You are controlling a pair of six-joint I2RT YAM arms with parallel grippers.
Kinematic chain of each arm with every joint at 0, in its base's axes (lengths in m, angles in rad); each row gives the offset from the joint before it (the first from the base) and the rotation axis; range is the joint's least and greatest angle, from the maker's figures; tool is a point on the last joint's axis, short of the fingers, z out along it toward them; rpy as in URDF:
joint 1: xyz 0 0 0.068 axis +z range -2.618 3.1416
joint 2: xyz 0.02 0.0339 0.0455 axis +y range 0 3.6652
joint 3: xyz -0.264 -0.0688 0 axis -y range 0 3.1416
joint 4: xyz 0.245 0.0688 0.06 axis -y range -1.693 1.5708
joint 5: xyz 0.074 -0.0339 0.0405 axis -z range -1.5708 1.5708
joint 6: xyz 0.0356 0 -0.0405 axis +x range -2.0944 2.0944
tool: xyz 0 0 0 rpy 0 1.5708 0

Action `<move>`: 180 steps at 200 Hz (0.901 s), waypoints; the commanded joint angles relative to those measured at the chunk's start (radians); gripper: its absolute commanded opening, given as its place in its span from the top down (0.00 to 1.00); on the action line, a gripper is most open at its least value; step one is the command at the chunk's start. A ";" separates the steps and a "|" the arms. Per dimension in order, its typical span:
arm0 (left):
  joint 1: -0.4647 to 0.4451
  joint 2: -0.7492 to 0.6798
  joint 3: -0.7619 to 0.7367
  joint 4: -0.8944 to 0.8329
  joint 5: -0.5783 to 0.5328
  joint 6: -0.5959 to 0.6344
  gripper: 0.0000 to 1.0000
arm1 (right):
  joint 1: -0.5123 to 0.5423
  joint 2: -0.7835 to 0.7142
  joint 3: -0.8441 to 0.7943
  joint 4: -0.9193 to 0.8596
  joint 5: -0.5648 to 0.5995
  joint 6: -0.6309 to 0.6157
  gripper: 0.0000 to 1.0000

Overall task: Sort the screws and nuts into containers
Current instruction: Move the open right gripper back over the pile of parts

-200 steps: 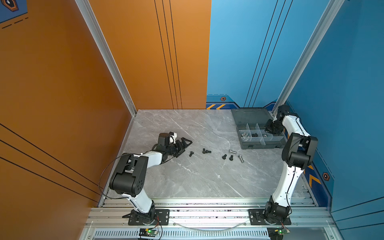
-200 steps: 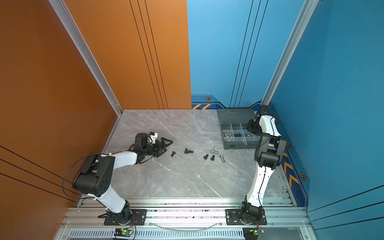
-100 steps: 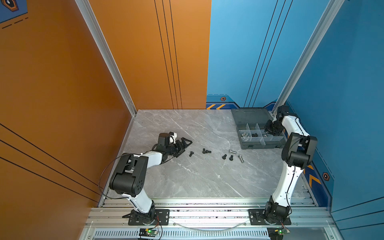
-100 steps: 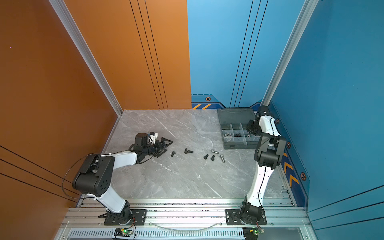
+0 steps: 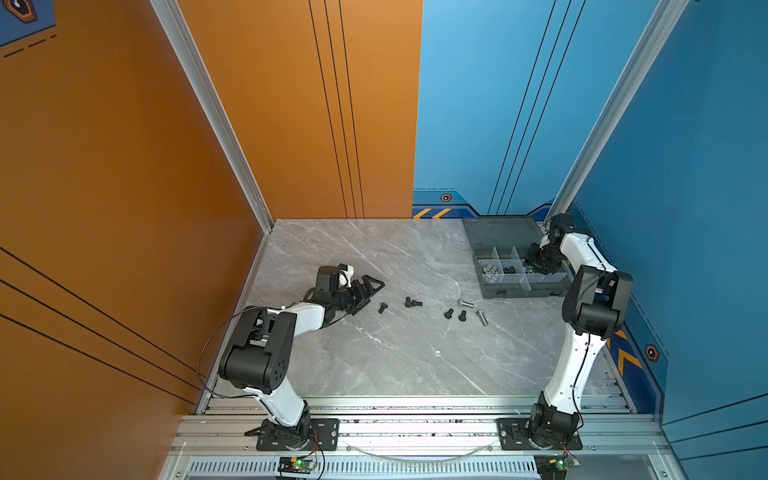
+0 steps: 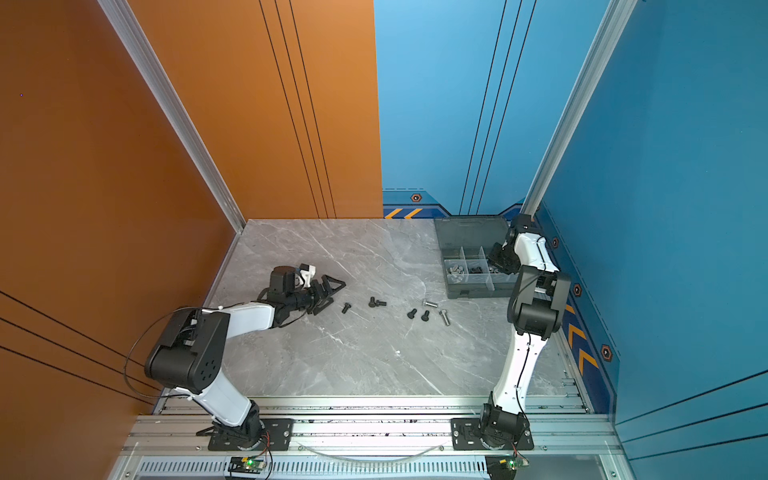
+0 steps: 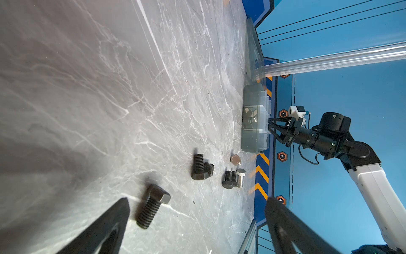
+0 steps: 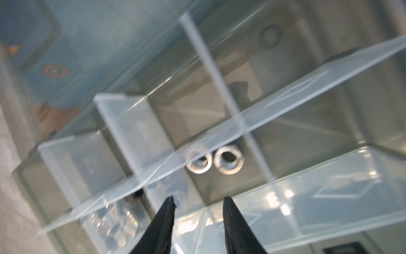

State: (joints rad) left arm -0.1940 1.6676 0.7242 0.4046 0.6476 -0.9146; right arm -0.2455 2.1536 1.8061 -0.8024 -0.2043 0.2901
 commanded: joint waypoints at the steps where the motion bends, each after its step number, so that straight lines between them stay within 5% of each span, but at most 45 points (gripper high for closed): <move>1: -0.005 -0.017 0.015 0.012 -0.015 -0.003 0.02 | 0.078 -0.150 -0.065 0.008 -0.092 -0.040 0.59; 114: 0.037 -0.040 0.007 -0.046 -0.010 0.026 0.02 | 0.562 -0.265 -0.210 -0.022 -0.080 -0.242 0.50; 180: 0.039 -0.039 0.003 -0.047 -0.009 0.025 0.02 | 0.641 -0.200 -0.231 -0.065 0.002 -0.287 0.49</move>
State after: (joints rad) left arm -0.1627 1.6474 0.7242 0.3710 0.6472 -0.9123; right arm 0.3996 1.9339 1.5982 -0.8120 -0.2447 0.0410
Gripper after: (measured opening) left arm 0.976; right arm 0.506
